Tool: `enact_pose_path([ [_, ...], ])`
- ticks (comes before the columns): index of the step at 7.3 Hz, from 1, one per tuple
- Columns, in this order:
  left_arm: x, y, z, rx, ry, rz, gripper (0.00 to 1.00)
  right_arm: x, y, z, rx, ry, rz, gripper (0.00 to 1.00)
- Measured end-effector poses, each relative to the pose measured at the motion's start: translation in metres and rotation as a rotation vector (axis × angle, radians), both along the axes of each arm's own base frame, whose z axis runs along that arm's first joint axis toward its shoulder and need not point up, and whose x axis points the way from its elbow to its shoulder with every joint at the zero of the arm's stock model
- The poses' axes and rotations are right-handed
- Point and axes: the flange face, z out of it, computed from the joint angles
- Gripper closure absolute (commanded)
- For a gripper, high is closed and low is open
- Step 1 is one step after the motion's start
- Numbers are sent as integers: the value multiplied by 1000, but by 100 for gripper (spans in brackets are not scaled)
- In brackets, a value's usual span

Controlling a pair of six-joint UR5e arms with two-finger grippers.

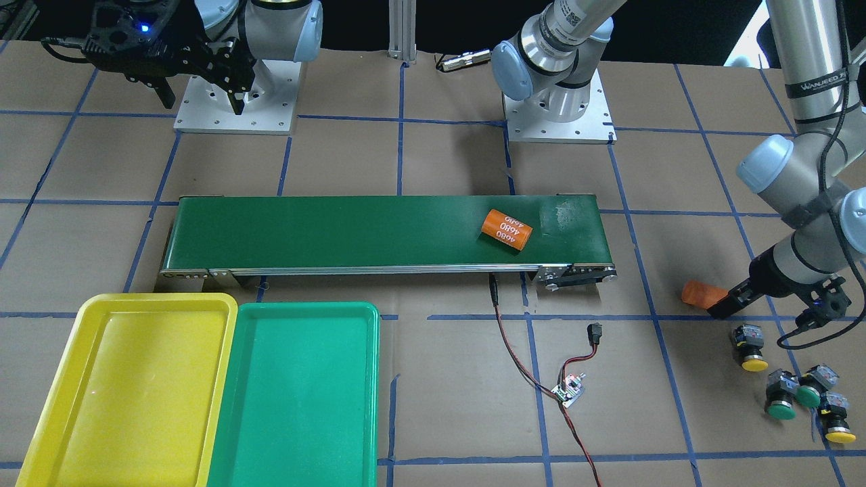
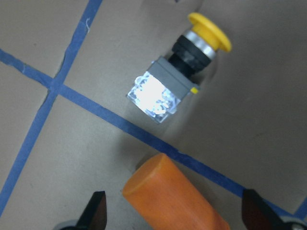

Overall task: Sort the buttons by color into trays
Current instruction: 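Return the left gripper to the pile and grasp the plain orange cylinder, then place the plain orange cylinder on the belt beside the first one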

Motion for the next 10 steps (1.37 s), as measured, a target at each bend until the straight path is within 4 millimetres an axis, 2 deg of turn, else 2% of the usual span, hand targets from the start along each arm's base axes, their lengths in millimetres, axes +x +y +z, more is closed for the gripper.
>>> enact_pose_path([
  [2, 7, 2, -17, -6, 36, 22, 60, 0, 0, 0, 0, 0, 1, 0],
  [4, 6, 5, -21, 1, 47, 24, 93, 0, -1, -1, 1, 0, 1, 0],
  [6, -1, 7, -9, -2, 46, 17, 96, 0, 0, -1, 4, 0, 1, 0],
  [8, -17, 7, 23, -6, 61, 56, 97, 0, 0, -2, 4, 0, 1, 0],
  [9, -38, 6, 46, 2, 68, 101, 98, 0, 0, -2, 2, 0, 1, 0],
  [10, -76, 7, 70, 16, 69, 164, 99, -1, 0, -2, 1, 0, 2, 0],
])
